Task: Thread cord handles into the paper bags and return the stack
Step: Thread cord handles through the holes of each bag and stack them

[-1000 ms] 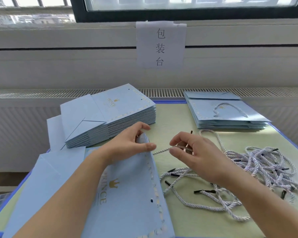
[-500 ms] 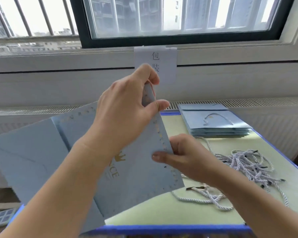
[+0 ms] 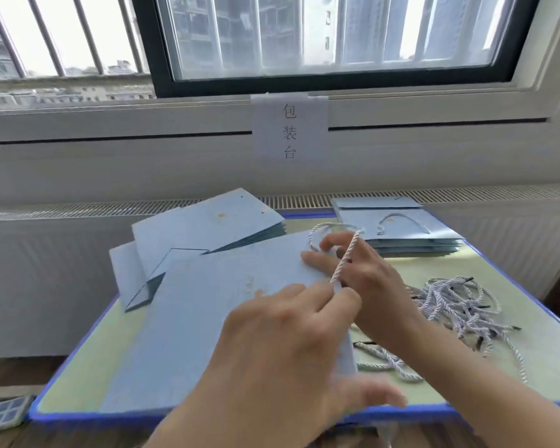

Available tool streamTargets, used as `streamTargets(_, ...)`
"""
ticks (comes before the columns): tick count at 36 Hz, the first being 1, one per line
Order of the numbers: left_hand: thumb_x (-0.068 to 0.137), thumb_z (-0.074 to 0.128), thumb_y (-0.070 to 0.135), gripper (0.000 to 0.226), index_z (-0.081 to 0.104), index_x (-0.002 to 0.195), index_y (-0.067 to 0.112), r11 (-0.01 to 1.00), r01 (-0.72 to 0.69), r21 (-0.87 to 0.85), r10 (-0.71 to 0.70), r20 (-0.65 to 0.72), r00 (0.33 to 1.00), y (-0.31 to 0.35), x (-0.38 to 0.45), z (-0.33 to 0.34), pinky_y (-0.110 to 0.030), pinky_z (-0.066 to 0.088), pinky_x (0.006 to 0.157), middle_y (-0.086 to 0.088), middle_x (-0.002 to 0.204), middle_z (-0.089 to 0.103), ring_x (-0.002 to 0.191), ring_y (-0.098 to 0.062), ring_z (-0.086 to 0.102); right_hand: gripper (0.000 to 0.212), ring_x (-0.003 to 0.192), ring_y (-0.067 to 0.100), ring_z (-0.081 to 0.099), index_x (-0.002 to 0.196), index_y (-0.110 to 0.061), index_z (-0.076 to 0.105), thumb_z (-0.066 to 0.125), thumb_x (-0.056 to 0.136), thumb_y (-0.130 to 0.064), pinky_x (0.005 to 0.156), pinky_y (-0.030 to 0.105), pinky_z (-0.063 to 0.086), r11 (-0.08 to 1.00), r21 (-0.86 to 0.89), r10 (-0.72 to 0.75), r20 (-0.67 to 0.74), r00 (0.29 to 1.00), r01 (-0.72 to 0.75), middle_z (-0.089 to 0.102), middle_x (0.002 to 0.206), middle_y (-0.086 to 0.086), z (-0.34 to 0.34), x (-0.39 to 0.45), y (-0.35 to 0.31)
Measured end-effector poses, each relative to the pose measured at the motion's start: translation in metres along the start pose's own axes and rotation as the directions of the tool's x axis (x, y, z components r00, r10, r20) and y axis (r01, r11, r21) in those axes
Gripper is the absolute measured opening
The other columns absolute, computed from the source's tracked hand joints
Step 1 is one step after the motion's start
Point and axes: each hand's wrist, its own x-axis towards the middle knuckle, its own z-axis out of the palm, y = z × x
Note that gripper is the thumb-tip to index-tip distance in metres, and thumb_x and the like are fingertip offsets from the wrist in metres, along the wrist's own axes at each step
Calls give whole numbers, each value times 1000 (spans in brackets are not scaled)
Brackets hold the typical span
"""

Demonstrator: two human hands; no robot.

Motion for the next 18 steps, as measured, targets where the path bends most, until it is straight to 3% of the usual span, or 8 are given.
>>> streamTargets(3, 69, 22, 85, 60, 50, 89, 36, 949, 157, -272, -137, 91, 986, -21, 6, 13, -15, 41, 66, 20, 84, 57, 80, 2, 53, 29, 80, 13, 46, 110, -29, 57, 52, 84, -19, 51, 28, 47, 998, -7, -60, 35, 998, 60, 43, 111, 1, 0, -10, 0)
streamTargets(5, 77, 22, 79, 53, 52, 91, 38, 926, 197, -321, -215, -22, 976, -43, 16, 29, -28, 47, 75, 20, 87, 58, 85, 0, 54, 24, 72, 12, 38, 103, -28, 54, 51, 82, -15, 52, 23, 37, 998, 10, -69, 40, 997, 69, 44, 100, 2, 1, -14, -3)
streamTargets(7, 82, 26, 73, 50, 54, 106, 39, 904, 262, -336, -303, -75, 950, -66, 32, 43, -33, 46, 86, 21, 102, 58, 99, -1, 52, 28, 70, 16, 41, 112, -28, 57, 51, 87, -16, 55, 23, 35, 997, 78, -31, 88, 996, 24, 44, 93, -1, 6, -17, -5)
streamTargets(9, 81, 25, 71, 68, 49, 131, 32, 864, 329, -381, -347, 21, 938, -87, 48, 58, -31, 37, 101, 12, 128, 55, 122, -8, 45, 31, 69, 15, 43, 117, -24, 63, 48, 90, -22, 54, 22, 35, 996, 73, -57, 90, 994, 50, 38, 92, -4, 12, -18, -7)
streamTargets(11, 75, 17, 79, 90, 45, 140, 25, 833, 357, -422, -328, 142, 934, -102, 61, 72, -32, 30, 110, 3, 141, 50, 132, -15, 41, 34, 70, 16, 47, 115, -18, 67, 47, 88, -23, 53, 27, 41, 995, 77, -73, 97, 993, 66, 37, 93, -4, 19, -18, -8)
streamTargets(14, 67, 10, 87, 90, 62, 107, 25, 832, 374, -411, -276, 278, 920, -112, 67, 89, -44, 41, 97, 1, 108, 66, 104, -22, 58, 33, 77, 8, 50, 110, -23, 67, 51, 82, -23, 65, 23, 46, 981, 192, -30, 110, 993, 8, 39, 92, -16, 24, -14, -5)
streamTargets(16, 72, 24, 82, 74, 58, 82, 16, 840, 388, -380, -283, 303, 910, -115, 67, 95, -45, 46, 81, 4, 76, 58, 77, -19, 53, 34, 87, -4, 52, 109, -31, 66, 57, 80, -16, 78, 9, 44, 921, 377, 24, 193, 981, -97, 46, 95, -25, 22, -12, -5)
streamTargets(18, 68, 39, 78, 73, 57, 76, 7, 791, 427, -438, -314, 309, 898, -119, 66, 102, -38, 40, 67, 4, 65, 50, 65, -15, 45, 44, 101, -6, 55, 104, -39, 69, 61, 80, -3, 87, 12, 47, 798, 544, 81, 330, 941, -259, 52, 105, -28, 20, -10, -2)
